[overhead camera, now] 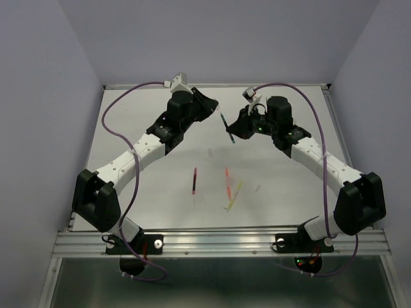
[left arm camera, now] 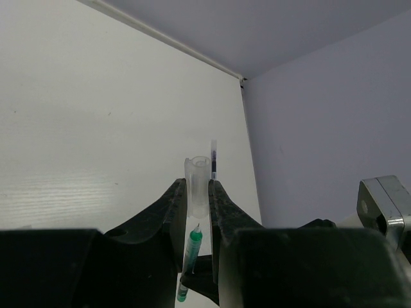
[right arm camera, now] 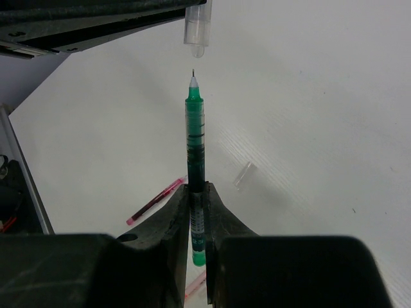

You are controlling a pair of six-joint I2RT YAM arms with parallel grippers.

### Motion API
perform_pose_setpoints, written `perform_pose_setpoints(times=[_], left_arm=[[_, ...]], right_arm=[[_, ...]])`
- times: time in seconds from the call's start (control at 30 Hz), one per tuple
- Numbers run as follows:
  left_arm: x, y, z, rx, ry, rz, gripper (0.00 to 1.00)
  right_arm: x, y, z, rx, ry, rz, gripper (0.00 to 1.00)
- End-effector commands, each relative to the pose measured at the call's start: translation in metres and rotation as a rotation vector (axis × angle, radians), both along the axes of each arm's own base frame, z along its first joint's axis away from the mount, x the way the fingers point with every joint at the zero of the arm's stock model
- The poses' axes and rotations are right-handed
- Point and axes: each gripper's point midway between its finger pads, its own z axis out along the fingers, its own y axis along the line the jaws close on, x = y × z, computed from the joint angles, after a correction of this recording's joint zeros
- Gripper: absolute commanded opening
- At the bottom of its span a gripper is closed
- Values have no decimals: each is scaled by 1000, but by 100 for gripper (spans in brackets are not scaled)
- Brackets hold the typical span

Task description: Insert the pens into the pen caps

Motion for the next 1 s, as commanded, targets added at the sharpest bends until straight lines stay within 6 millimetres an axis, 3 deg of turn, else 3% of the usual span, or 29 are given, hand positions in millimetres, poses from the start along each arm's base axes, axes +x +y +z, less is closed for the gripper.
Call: perform_pose_setpoints(times=[0.0, 0.97], left_arm=[[-6, 5, 25, -33, -57, 14, 0], [-12, -7, 23, -20, -58, -19, 0]], right_arm=[[1, 8, 20, 23, -58, 37, 7], [7, 1, 34, 21, -101, -22, 8]])
